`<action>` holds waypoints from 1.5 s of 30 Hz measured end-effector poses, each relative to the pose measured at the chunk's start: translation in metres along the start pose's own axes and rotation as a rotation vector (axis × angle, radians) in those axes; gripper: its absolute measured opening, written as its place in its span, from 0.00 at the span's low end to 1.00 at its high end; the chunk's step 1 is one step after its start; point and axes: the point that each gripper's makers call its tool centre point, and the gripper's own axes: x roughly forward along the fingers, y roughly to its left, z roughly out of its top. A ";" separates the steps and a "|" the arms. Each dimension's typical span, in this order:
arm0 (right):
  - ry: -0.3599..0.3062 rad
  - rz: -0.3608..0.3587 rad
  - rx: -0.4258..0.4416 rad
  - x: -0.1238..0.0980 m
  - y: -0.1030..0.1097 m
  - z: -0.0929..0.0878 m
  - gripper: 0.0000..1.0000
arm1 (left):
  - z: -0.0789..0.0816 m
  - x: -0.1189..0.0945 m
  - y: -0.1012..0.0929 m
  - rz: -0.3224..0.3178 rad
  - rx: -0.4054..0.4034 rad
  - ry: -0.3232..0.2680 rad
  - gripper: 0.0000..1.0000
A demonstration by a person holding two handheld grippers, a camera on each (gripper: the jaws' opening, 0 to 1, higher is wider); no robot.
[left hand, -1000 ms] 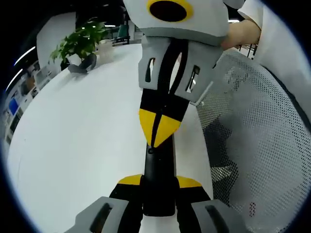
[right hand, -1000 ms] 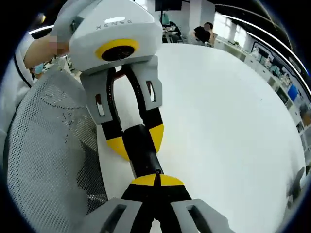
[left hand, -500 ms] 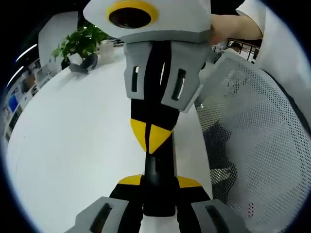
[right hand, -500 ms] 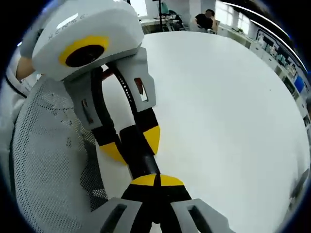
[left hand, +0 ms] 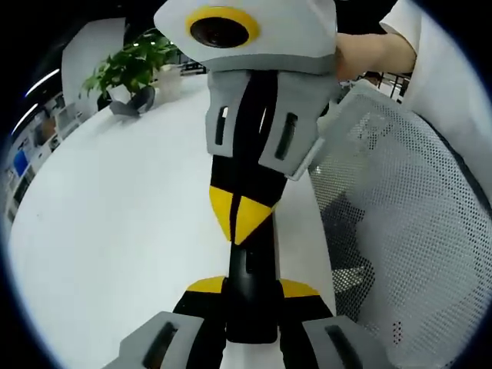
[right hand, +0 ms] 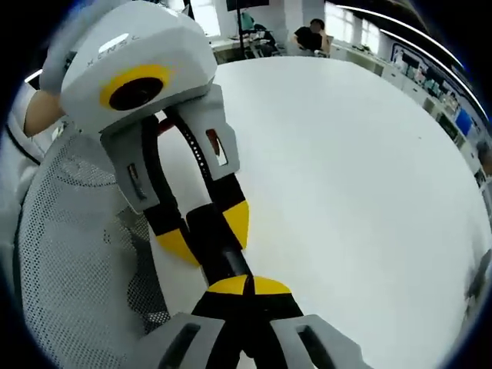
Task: Press the specified remote control buttons in sequence, fully releasing each button before pressing the next.
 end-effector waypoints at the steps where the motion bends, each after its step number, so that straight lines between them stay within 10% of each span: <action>1: -0.010 0.025 -0.009 0.000 0.006 0.002 0.00 | 0.000 0.000 0.000 0.000 0.000 0.000 0.24; 10: 0.044 -0.015 -0.171 0.004 0.015 0.002 0.00 | 0.000 0.000 0.000 0.011 -0.011 -0.015 0.24; 24: 0.023 -0.039 -0.170 0.004 0.010 0.004 0.00 | 0.000 0.000 0.000 0.009 -0.005 -0.017 0.24; 37: 0.082 -0.025 -0.465 0.008 0.016 0.006 0.00 | 0.000 0.000 0.000 0.011 -0.013 -0.036 0.24; 45: 0.061 -0.071 -0.424 0.008 0.014 0.007 0.00 | 0.000 0.000 0.000 0.011 -0.011 -0.035 0.24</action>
